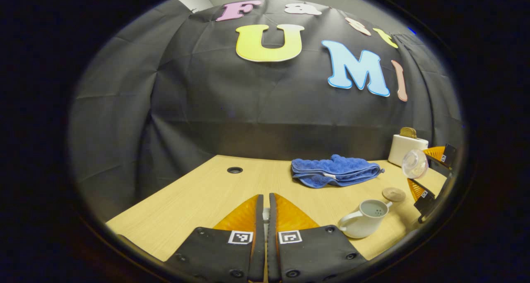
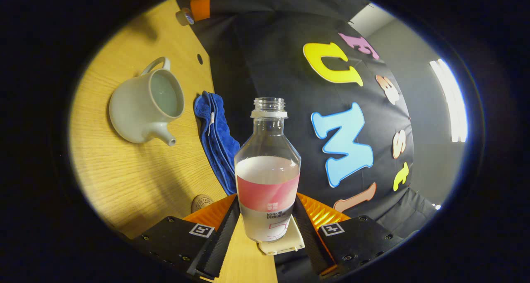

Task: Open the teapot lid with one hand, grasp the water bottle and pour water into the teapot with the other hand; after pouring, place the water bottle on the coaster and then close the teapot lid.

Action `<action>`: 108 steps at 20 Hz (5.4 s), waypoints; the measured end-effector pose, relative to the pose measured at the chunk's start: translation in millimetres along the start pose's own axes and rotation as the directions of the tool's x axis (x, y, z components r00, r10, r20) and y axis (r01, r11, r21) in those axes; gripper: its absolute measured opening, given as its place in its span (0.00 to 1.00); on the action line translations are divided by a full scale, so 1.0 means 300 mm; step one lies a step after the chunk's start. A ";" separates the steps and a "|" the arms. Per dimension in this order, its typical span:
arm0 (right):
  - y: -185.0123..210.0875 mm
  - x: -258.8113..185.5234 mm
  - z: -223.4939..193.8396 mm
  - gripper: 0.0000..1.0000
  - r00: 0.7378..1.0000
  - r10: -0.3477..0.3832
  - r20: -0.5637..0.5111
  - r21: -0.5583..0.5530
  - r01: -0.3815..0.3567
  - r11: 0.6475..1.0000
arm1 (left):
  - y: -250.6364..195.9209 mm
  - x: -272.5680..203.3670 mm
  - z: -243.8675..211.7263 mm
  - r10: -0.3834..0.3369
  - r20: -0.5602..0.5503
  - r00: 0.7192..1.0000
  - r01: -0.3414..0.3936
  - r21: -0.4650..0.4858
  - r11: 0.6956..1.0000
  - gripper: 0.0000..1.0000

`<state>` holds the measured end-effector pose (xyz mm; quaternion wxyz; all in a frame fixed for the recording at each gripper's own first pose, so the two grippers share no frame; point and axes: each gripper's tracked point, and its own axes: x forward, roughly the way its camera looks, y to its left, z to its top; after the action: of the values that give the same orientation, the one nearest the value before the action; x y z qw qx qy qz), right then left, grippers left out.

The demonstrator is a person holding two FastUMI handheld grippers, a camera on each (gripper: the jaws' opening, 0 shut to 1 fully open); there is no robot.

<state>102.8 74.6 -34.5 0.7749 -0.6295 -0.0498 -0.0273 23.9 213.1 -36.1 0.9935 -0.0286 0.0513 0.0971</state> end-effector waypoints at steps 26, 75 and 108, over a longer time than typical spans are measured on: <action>0.010 -0.002 0.070 0.78 0.980 -0.076 0.182 -0.420 0.148 0.895 | -0.016 0.003 -0.021 -0.023 -0.023 0.999 0.023 0.004 1.000 0.09; -0.083 0.025 0.133 0.78 0.956 -0.157 0.250 -0.534 0.271 0.801 | -0.041 0.008 -0.057 -0.051 -0.066 0.997 0.053 0.024 0.998 0.09; -0.010 -0.031 0.191 0.78 0.933 -0.113 0.342 -0.655 0.323 0.683 | -0.069 0.001 -0.068 -0.079 -0.076 0.994 0.081 0.016 0.997 0.09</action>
<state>90.8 129.9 -21.0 0.4535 -0.8628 -0.2178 -0.0498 26.2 191.7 -55.3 0.9942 -0.0247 0.0885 0.0556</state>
